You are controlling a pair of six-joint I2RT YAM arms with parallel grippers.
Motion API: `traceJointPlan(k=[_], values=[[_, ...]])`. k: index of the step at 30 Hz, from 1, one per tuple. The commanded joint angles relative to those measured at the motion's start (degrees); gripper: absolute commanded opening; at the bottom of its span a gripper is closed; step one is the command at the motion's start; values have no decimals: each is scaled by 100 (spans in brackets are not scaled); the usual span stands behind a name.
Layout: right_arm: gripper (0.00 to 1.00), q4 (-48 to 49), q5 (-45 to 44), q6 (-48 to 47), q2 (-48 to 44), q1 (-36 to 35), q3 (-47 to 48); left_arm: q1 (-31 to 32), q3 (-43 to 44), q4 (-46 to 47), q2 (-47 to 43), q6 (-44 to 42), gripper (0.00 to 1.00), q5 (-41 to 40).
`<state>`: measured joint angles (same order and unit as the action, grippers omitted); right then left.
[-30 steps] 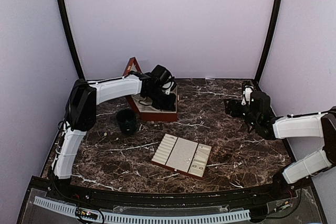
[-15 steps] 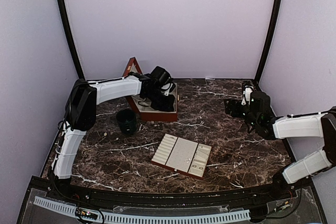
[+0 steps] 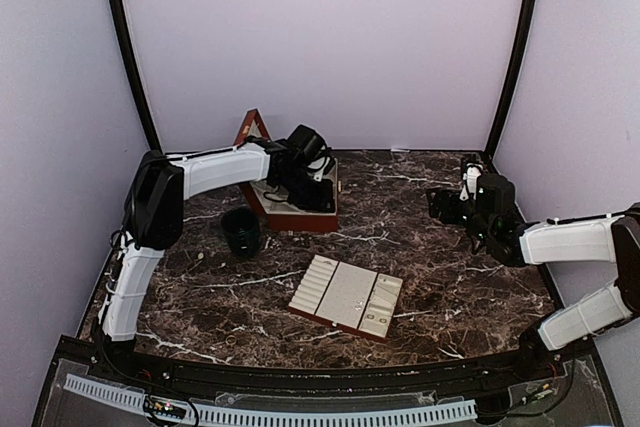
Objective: Organize the mixed jewelry
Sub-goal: Place the bangle in the larger divider.
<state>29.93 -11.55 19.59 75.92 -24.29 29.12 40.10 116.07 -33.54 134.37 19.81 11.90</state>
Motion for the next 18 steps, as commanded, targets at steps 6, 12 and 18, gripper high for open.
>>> traceJointPlan(k=[6, 12, 18], values=[[82, 124, 227, 125, -74, 30, 38, 598, -642, 1314, -1304, -587, 49, -955], [82, 139, 250, 108, -46, 30, 49, 664, -2180, 2323, -2294, -569, 55, -911], [82, 142, 604, -22, -32, 23, 165, 662, -4007, 3000, -3699, -768, 60, -486]])
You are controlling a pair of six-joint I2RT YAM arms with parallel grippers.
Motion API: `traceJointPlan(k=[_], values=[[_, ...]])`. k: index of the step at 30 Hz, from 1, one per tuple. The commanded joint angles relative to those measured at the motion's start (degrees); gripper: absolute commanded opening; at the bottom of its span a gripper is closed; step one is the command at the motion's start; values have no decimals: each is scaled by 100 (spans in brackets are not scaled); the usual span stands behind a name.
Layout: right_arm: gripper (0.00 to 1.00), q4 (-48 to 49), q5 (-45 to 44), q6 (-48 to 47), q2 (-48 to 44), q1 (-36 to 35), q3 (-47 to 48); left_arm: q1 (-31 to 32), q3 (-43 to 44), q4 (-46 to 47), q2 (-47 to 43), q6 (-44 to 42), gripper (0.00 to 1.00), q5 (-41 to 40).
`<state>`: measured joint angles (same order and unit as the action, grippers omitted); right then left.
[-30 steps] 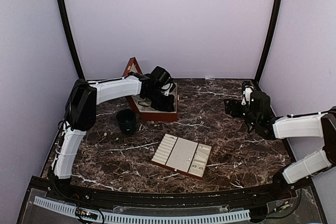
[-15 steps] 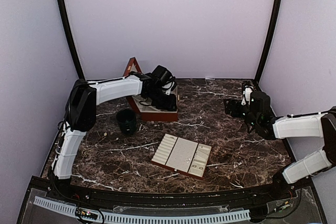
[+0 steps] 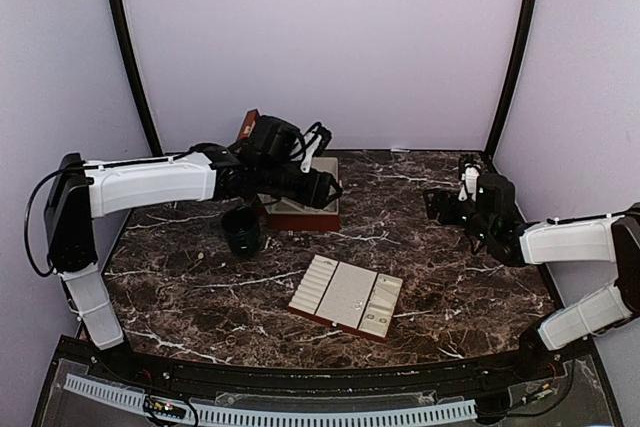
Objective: Organize the mixed jewelry
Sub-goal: Place the bangle in the larger divider, then pick up the earring from the center of the board.
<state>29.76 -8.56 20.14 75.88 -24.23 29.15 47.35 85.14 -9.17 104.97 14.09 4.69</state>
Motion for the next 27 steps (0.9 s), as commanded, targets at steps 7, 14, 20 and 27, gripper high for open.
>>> traceJointPlan(k=[7, 14, 20, 27], values=[[82, -407, 667, -205, 83, -125, 557, -66, -2798, 142, -2173, -108, 58, -255], [82, -1126, 131, -295, -120, -576, 776, -378, -3640, -826, -2957, 459, 47, -649], [82, -1146, -57, -253, -310, -594, 750, -1124, -4028, -1369, -3235, 775, 41, -771], [82, -1052, 15, -120, -292, -592, 794, -2143, -4366, -1363, -3122, 1156, 40, -480]])
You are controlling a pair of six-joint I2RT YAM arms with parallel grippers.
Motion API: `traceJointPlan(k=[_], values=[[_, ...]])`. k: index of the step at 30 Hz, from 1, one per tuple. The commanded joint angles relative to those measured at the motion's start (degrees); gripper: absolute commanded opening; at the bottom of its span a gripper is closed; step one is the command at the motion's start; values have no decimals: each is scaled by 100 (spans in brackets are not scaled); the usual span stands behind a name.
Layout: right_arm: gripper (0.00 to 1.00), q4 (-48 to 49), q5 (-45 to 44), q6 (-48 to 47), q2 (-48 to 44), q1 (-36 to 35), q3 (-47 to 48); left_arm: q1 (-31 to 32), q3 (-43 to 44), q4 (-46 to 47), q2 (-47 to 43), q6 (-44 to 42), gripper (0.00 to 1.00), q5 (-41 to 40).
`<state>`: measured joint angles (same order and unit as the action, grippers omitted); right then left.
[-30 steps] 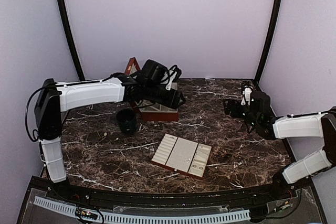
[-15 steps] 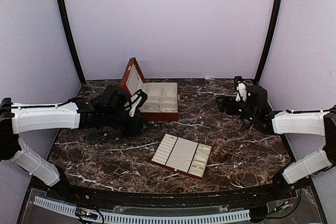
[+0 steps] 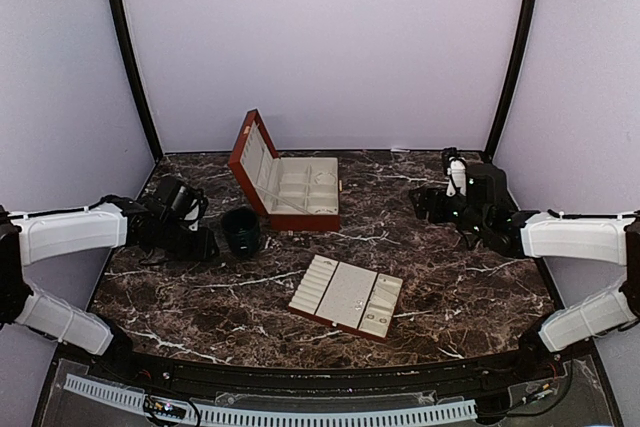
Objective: Organize the mixed jewelry
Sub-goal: Pick up the earring from the center of the board.
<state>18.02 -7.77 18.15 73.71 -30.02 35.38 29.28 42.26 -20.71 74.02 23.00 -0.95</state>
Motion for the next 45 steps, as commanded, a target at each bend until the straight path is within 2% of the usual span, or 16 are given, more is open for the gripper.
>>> traceJointPlan(k=[1, 8, 14, 28, 36, 45], values=[[82, 149, -59, 90, -87, -13, 165, -436, -51, -216, 11, 255, 39, 78], [82, 280, -16, 192, -146, -12, 51, -1393, 216, -453, 588, -144, 31, 464], [82, 388, -18, 317, -213, -14, -111, -1813, 256, -285, 821, -372, 26, 671], [82, 367, -75, 322, -212, -12, -131, -1873, 591, -206, 1484, -620, 26, 923], [82, 410, -68, 350, -126, -13, -141, -1873, 532, -142, 1510, -600, 15, 976], [82, 426, -80, 347, -112, -12, -139, -1873, 493, -107, 1537, -587, 11, 1020]])
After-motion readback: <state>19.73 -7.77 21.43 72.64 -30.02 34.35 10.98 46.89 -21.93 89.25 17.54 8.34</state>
